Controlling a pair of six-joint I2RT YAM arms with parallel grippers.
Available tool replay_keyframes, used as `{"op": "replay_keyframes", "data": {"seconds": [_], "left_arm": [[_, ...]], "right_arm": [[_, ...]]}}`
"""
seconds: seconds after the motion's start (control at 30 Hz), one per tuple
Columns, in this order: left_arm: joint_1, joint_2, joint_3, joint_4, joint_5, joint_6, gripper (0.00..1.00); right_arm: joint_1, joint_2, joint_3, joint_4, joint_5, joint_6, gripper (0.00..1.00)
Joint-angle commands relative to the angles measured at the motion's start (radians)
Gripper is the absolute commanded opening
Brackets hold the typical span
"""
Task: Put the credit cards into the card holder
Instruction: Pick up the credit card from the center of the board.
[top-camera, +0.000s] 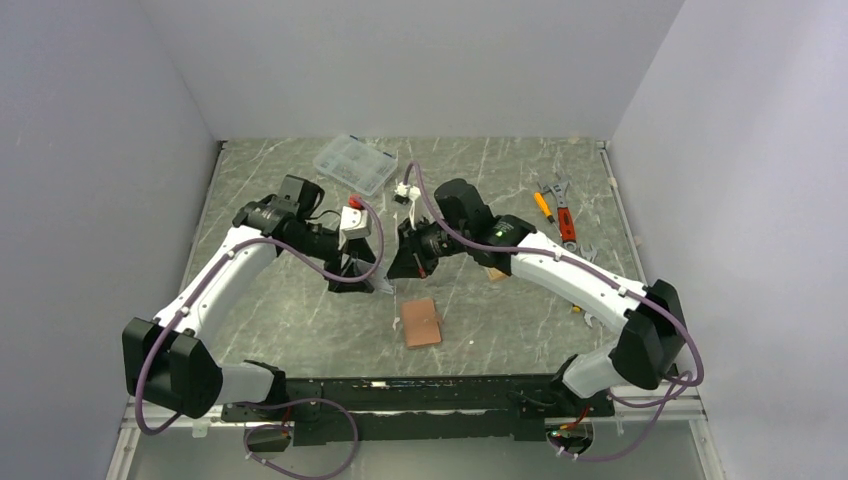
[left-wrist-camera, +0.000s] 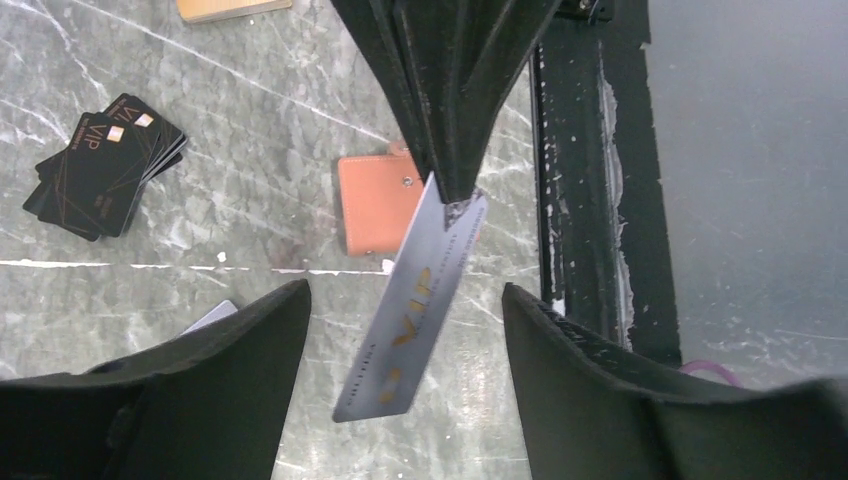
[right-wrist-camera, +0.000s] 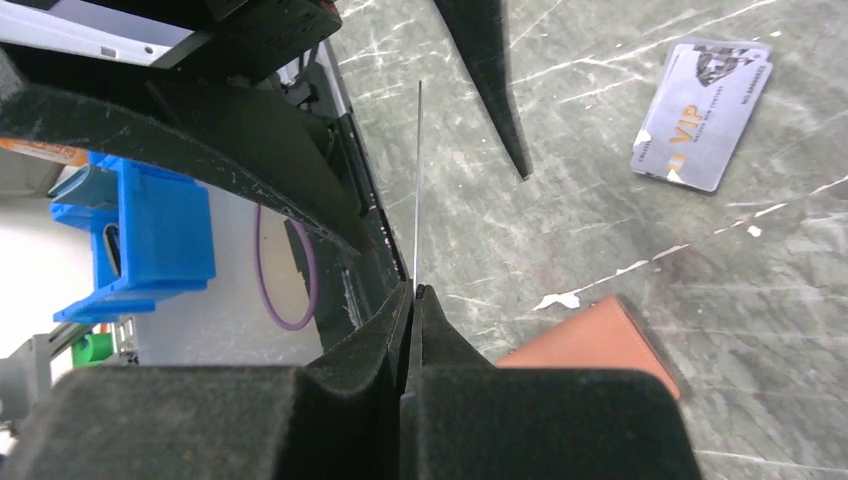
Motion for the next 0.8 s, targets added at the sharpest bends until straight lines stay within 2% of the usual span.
{"op": "replay_keyframes", "data": {"seconds": [0.0,0.23,0.27,0.33,0.5,0.53,0.6,0.67,0.77], "left_arm": [[-0.004,0.005,0.066,-0.092,0.085,0.056,0.68],[-0.023,-0.01,0.068,-0.082,0.111,0.018,0.4],[-0.027,-0.007,0.065,-0.074,0.112,0.008,0.29],[-0.033,0.0,0.062,-0.05,0.109,-0.027,0.01],[-0.035,-0.001,0.076,-0.028,0.151,-0.08,0.0],[-0.035,-0.004,0.081,-0.017,0.16,-0.104,0.0],[-0.034,-0.011,0.084,0.024,0.18,-0.166,0.0],[-0.031,-0.025,0.068,0.116,0.201,-0.278,0.0],[-0.027,-0.053,0.055,0.258,0.219,-0.489,0.0]], "right_arm": [[0.001,-0.043,0.065,-0.039,0.063,-0.05,0.0],[0.015,-0.059,0.096,-0.037,0.101,-0.07,0.0],[0.021,-0.063,0.101,-0.036,0.105,-0.073,0.0],[0.03,-0.069,0.117,-0.04,0.117,-0.082,0.0],[0.035,-0.098,0.104,-0.018,0.125,-0.071,0.02],[0.031,-0.109,0.097,-0.009,0.139,-0.063,0.08],[0.016,-0.14,0.072,0.02,0.171,-0.039,0.27],[-0.017,-0.188,0.015,0.078,0.189,0.003,0.45],[-0.064,-0.299,-0.103,0.23,0.2,0.096,0.64]]}}
